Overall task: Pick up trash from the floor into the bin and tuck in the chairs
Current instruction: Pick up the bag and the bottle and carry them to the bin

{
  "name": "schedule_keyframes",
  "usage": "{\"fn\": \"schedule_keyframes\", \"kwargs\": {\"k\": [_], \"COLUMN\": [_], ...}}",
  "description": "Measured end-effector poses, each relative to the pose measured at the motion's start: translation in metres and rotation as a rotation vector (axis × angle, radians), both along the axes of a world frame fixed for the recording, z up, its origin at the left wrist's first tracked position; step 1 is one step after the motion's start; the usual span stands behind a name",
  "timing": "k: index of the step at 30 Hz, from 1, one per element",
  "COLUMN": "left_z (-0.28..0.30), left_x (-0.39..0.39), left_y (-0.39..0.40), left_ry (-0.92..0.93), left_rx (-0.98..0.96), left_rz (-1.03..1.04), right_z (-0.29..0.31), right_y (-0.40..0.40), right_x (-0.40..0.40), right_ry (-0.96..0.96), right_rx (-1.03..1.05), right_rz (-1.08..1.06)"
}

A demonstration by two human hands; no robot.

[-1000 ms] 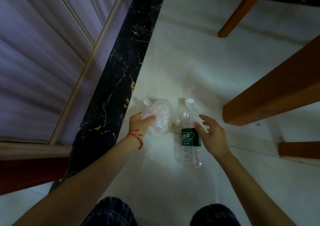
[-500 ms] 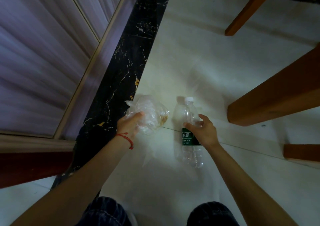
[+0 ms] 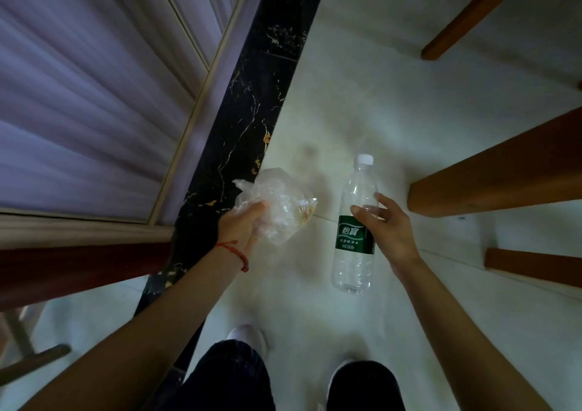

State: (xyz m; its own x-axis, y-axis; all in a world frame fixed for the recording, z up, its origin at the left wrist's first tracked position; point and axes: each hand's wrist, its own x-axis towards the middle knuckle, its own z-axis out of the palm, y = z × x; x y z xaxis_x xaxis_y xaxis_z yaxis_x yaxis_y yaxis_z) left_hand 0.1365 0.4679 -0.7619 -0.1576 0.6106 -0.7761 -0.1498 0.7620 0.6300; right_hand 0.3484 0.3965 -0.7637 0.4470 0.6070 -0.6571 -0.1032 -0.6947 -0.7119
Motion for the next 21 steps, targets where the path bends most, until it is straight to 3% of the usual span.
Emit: {"fn": "schedule_keyframes", "kwargs": {"k": [9,21], "left_z": [0.111,0.329], "left_x": [-0.015,-0.007], "left_y": [-0.021,-0.054], "left_ry": [0.014,-0.124], "left_rx": [-0.017,-0.022], "left_rz": [0.019,0.152], "right_z": [0.119,0.339], "right_y": [-0.028,-0.063], "right_x": [-0.015,-0.011], "right_ry": [0.040,0.126], "right_rx": [-0.021,0.040], "right_rz": [-0.016,-0.080]}}
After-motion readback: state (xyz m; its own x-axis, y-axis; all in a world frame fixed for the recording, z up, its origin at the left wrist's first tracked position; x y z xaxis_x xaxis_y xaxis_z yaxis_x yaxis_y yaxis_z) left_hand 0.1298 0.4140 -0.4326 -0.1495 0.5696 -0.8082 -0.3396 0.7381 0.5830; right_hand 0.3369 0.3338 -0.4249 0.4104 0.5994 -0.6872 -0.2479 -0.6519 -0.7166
